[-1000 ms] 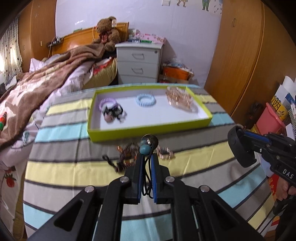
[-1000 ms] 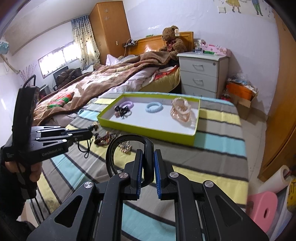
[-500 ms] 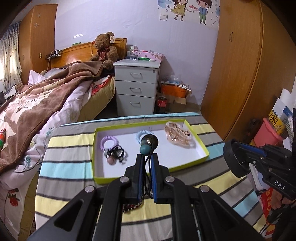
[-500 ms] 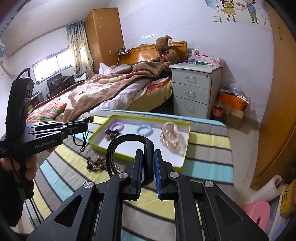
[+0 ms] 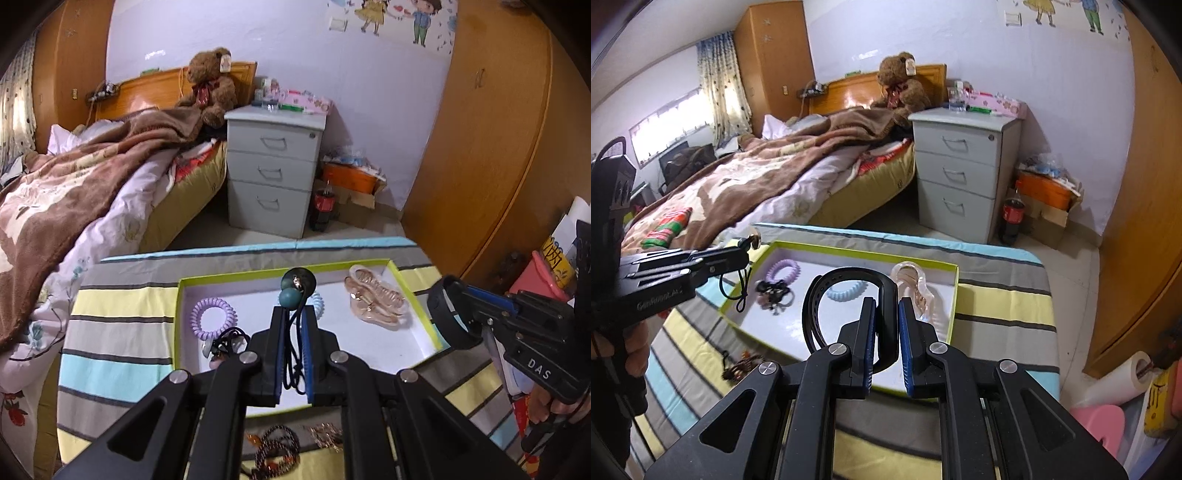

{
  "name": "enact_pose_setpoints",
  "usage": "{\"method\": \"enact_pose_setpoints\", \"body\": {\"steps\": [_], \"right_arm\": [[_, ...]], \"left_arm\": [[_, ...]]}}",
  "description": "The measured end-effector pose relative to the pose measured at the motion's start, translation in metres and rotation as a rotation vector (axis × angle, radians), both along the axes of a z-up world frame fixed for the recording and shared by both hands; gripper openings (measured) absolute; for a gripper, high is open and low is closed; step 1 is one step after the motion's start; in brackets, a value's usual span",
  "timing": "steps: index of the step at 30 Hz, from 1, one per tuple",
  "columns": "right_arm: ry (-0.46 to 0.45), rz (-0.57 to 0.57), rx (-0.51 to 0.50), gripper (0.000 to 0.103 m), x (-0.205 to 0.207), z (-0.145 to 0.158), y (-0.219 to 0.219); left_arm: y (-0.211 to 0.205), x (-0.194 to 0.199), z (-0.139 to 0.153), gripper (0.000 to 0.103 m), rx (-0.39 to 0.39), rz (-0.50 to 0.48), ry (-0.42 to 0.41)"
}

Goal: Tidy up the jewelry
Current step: 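Carry the teal-bead tie with the left tool while the right tool carries the wristband into the box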

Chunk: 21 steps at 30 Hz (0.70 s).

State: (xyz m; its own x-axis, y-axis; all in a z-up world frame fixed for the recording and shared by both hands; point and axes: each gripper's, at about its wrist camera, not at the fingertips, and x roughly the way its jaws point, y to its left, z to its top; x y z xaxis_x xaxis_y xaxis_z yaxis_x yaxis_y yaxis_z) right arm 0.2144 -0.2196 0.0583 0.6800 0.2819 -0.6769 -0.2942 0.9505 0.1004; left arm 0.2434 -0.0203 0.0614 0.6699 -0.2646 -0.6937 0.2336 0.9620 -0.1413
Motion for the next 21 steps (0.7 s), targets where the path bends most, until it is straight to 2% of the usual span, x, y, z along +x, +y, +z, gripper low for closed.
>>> {"method": "enact_pose_setpoints", "body": {"steps": [11, 21], "right_arm": [[0.105, 0.046, -0.071, 0.013, 0.032, -0.053, 0.017], [0.139, 0.080, -0.130, 0.013, 0.041, -0.068, 0.026]], "left_arm": [[-0.008, 0.032, -0.054, 0.009, 0.016, -0.006, 0.107], [-0.016, 0.040, -0.074, 0.009, 0.026, -0.013, 0.153]]}}
